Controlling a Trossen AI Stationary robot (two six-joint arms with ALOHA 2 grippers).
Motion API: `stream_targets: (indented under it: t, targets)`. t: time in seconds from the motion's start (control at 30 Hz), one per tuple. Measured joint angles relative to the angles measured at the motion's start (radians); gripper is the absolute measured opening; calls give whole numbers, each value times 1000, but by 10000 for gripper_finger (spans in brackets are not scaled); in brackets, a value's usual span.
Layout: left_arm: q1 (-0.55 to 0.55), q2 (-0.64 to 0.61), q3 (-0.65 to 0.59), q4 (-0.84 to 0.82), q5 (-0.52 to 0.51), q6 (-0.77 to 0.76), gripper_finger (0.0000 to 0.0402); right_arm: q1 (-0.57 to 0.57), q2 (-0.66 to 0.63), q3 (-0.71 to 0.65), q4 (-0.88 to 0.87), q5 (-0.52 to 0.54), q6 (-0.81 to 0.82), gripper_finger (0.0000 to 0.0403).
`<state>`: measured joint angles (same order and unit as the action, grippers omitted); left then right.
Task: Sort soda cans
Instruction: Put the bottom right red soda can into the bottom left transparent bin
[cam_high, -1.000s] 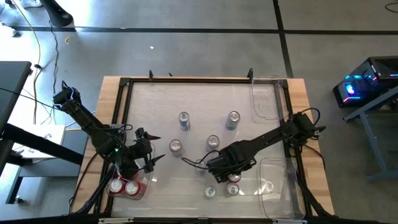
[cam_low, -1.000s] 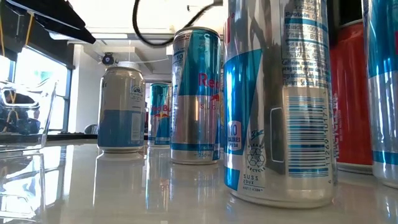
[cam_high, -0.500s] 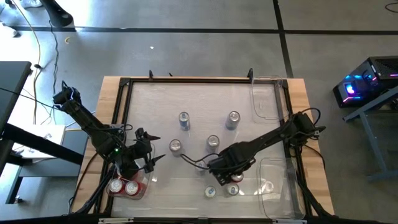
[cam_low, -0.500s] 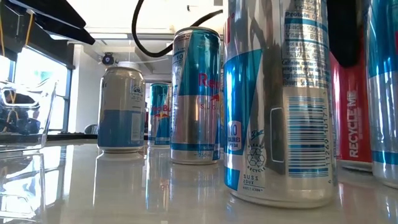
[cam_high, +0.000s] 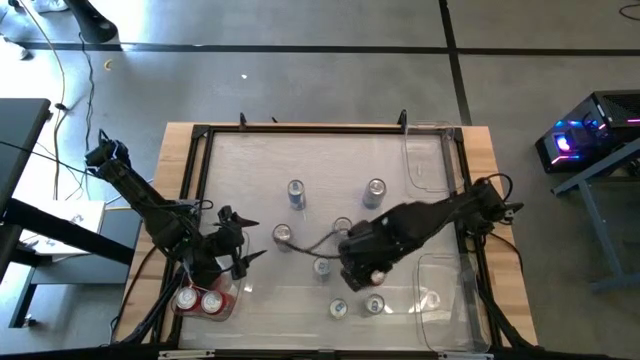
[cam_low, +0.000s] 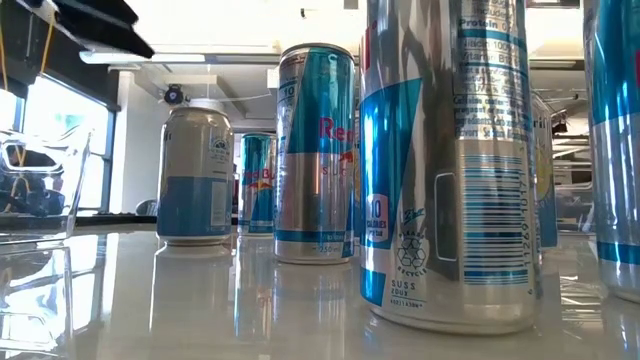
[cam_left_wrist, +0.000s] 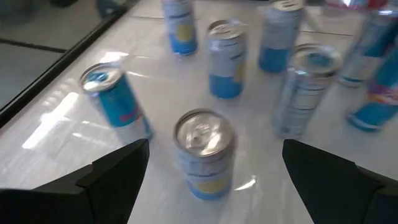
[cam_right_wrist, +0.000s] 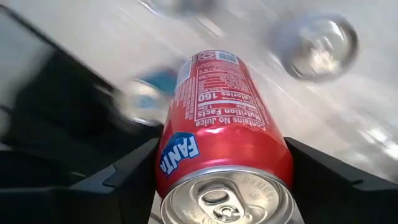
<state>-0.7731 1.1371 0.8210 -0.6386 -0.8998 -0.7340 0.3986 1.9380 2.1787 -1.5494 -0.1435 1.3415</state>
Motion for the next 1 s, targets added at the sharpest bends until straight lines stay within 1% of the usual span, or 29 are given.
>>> stream_targets:
  t: [0.13, 0.17, 0.2, 0.27, 0.33, 0.47, 0.57, 0.63, 0.7, 0.8, 1.0]
  targets:
    - [-18, -26, 62, -7, 59, 81, 365, -26, 25, 163, 115, 101, -53, 283]
    - [-29, -33, 80, -15, 71, 99, 365, -36, 35, 181, 158, 114, -86, 283]
    - [-42, -43, 96, -28, 83, 112, 365, -49, 36, 172, 222, 117, -122, 283]
    - [-72, -64, 132, -66, 106, 115, 365, -74, 44, 143, 375, 86, -202, 283]
    - [-106, -84, 163, -120, 113, 86, 365, -103, 78, 135, 494, 44, -285, 283]
    - [-189, -113, 221, -298, 116, -58, 365, -157, 158, 137, 605, -43, -412, 283]
    - [-244, -128, 244, -453, 115, -223, 365, -183, 214, 147, 606, -90, -477, 283]
    - [-269, -135, 247, -530, 105, -327, 365, -193, 243, 147, 592, -100, -501, 283]
    - [-280, -134, 247, -587, 96, -396, 365, -193, 274, 147, 596, -105, -513, 283]
    - [-282, -121, 247, -619, 73, -432, 365, -180, 314, 147, 603, -118, -529, 283]
    - [-282, -83, 247, -619, 45, -408, 365, -138, 366, 149, 625, -119, -539, 283]
